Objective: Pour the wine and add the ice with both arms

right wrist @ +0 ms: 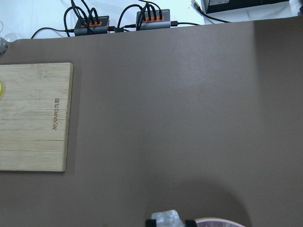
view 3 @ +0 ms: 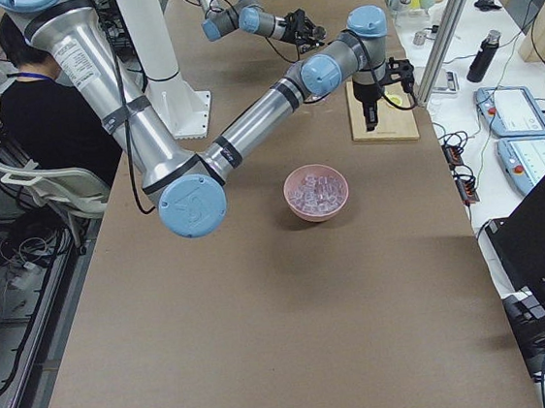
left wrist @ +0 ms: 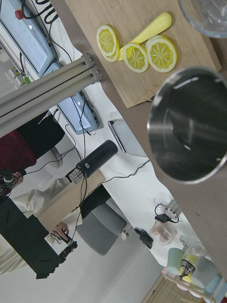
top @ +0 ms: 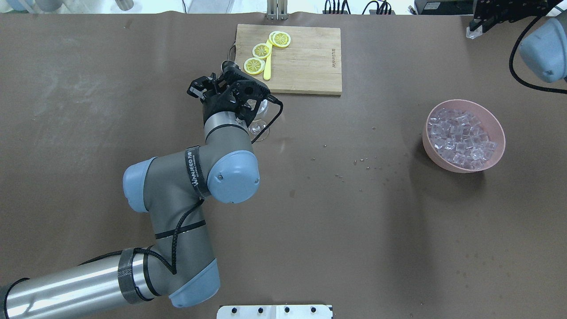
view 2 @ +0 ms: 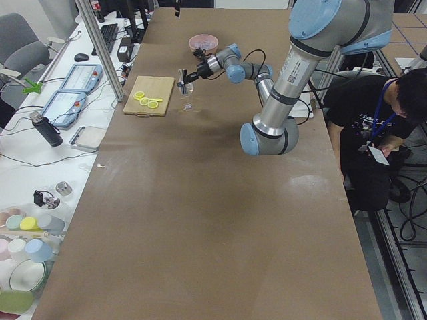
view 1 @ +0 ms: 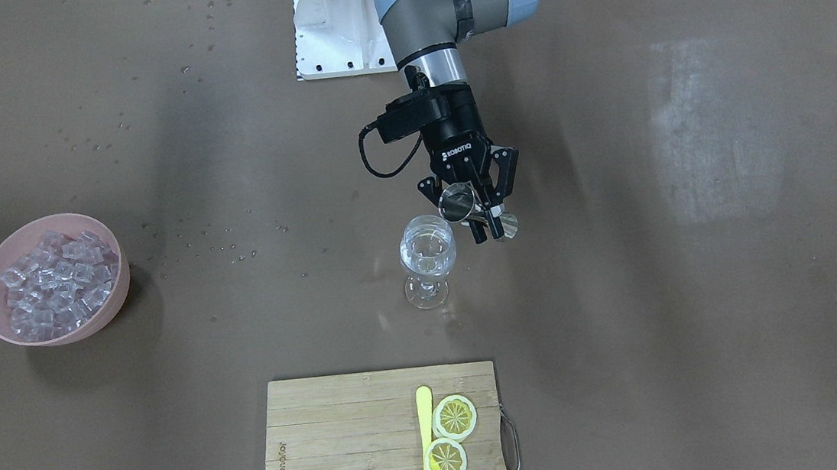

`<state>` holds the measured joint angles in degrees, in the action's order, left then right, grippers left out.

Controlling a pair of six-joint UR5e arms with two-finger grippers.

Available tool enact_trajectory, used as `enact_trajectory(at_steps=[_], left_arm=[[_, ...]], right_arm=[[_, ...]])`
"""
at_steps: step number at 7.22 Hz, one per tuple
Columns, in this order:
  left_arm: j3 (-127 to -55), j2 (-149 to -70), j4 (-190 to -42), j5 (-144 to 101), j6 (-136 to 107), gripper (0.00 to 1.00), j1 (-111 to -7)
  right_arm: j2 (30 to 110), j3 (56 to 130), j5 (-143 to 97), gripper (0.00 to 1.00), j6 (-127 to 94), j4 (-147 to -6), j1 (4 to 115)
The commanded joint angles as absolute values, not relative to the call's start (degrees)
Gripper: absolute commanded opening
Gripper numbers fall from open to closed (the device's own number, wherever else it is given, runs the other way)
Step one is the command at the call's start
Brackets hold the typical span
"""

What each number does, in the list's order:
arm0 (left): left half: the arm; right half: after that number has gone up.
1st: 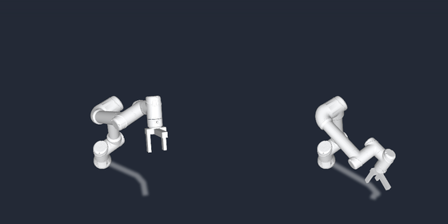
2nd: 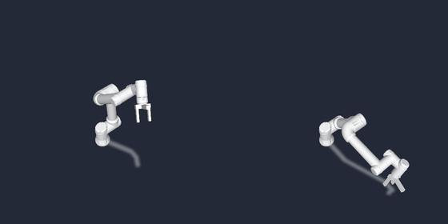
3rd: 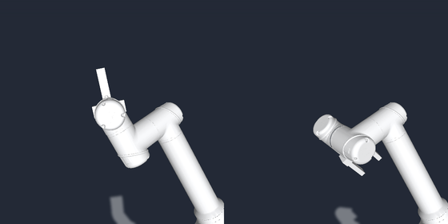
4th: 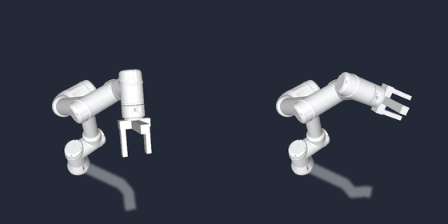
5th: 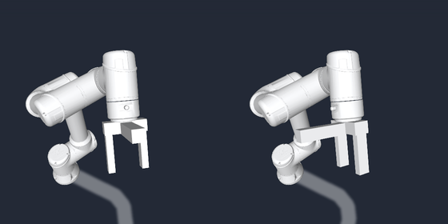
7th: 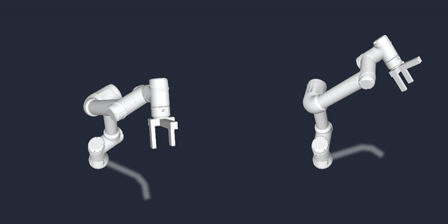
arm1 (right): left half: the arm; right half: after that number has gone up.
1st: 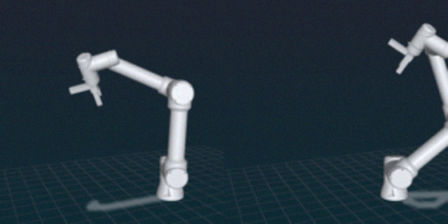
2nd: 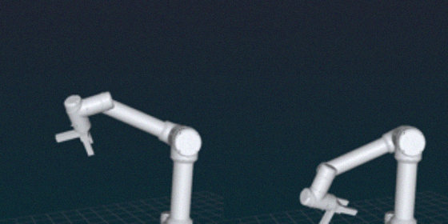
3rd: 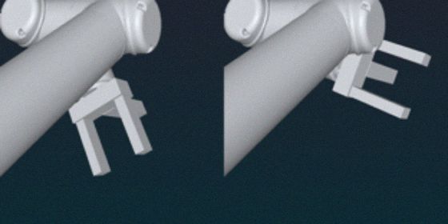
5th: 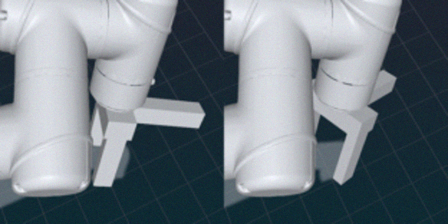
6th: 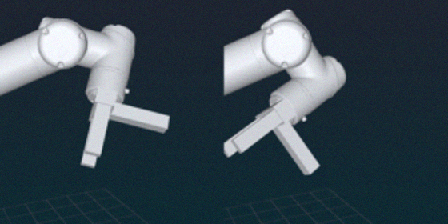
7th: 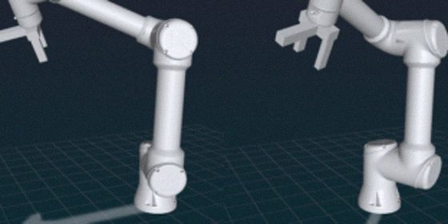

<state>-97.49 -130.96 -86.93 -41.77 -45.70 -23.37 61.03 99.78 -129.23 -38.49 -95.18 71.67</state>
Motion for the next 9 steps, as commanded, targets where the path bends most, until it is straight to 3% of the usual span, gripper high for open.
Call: enact_trajectory(at_steps=[1, 9], left_arm=[[-97.6, -131.1, -85.6, -41.2, -45.6, 0.11, -23.2], [-97.6, -131.8, -79.5, -40.0, -45.6, 0.09, -22.8]], right_arm=[[61.0, 99.8, -129.2, 0.00, -38.5, -95.2, 71.9], [61.0, 99.7, -130.0, 0.00, -38.6, -95.4, 73.2]])
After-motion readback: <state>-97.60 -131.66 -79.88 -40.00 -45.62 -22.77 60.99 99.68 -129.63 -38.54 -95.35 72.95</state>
